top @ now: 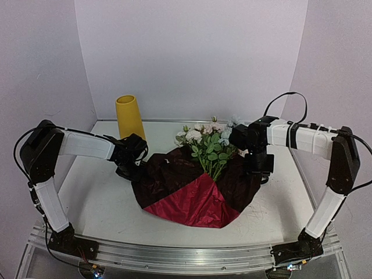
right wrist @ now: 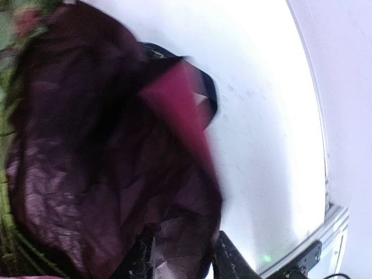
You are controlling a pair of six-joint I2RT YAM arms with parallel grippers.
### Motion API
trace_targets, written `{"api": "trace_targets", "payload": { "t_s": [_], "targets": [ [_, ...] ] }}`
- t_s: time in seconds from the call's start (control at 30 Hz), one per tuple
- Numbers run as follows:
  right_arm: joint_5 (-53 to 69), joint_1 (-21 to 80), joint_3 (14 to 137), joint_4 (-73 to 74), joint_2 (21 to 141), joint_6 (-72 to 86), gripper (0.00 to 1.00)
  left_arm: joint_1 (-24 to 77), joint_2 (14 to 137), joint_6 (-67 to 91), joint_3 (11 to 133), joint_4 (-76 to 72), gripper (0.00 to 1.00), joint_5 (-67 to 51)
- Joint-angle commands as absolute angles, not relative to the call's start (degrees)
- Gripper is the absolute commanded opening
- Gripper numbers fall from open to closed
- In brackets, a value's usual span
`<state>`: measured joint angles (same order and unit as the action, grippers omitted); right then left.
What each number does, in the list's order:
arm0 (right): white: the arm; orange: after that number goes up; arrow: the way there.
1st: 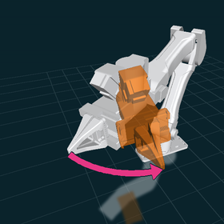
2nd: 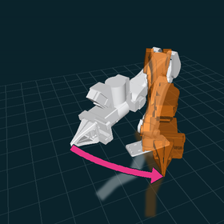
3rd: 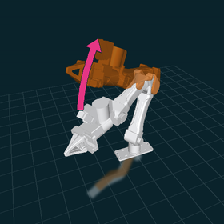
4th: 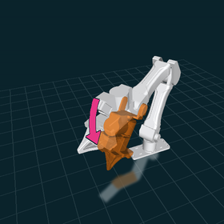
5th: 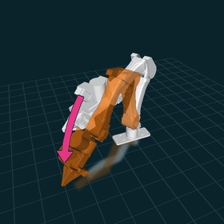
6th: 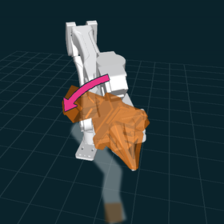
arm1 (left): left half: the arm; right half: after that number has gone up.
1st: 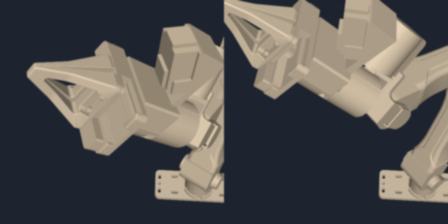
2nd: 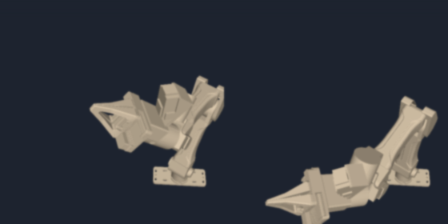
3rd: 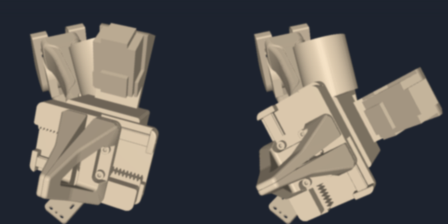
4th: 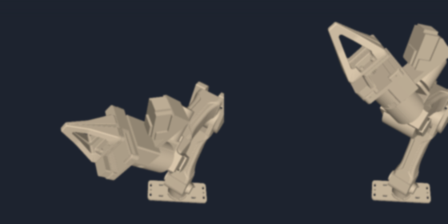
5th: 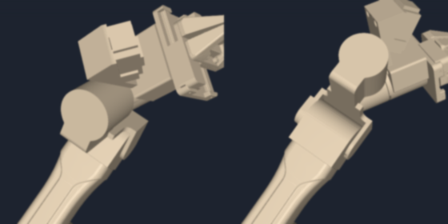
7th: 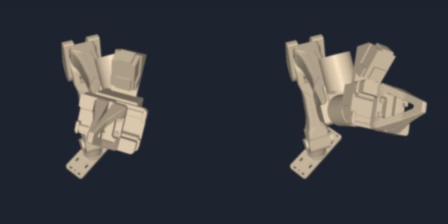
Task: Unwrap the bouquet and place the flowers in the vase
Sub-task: Unfold the wrapping paper at the center of the board.
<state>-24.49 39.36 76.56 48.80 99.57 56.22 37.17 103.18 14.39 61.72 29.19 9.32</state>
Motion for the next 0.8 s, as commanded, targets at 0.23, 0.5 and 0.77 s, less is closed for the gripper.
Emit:
{"api": "trace_targets", "payload": {
  "t_s": [0.23, 0.5, 0.77],
  "targets": [
    [-15.20, 29.41, 69.74, 45.23, 96.16, 54.34, 0.56, 36.27, 102.24, 10.73, 63.23, 27.69, 0.00, 11.37],
    [-8.91, 17.05, 63.59, 36.29, 94.82, 46.64, 0.55, 36.13, 101.55, 19.32, 64.42, 28.19, 0.00, 11.90],
    [-1.27, 12.92, 59.49, 27.79, 92.68, 35.97, 0.51, 36.12, 101.98, 26.44, 63.86, 29.21, 0.00, 12.60]
  ]
}}
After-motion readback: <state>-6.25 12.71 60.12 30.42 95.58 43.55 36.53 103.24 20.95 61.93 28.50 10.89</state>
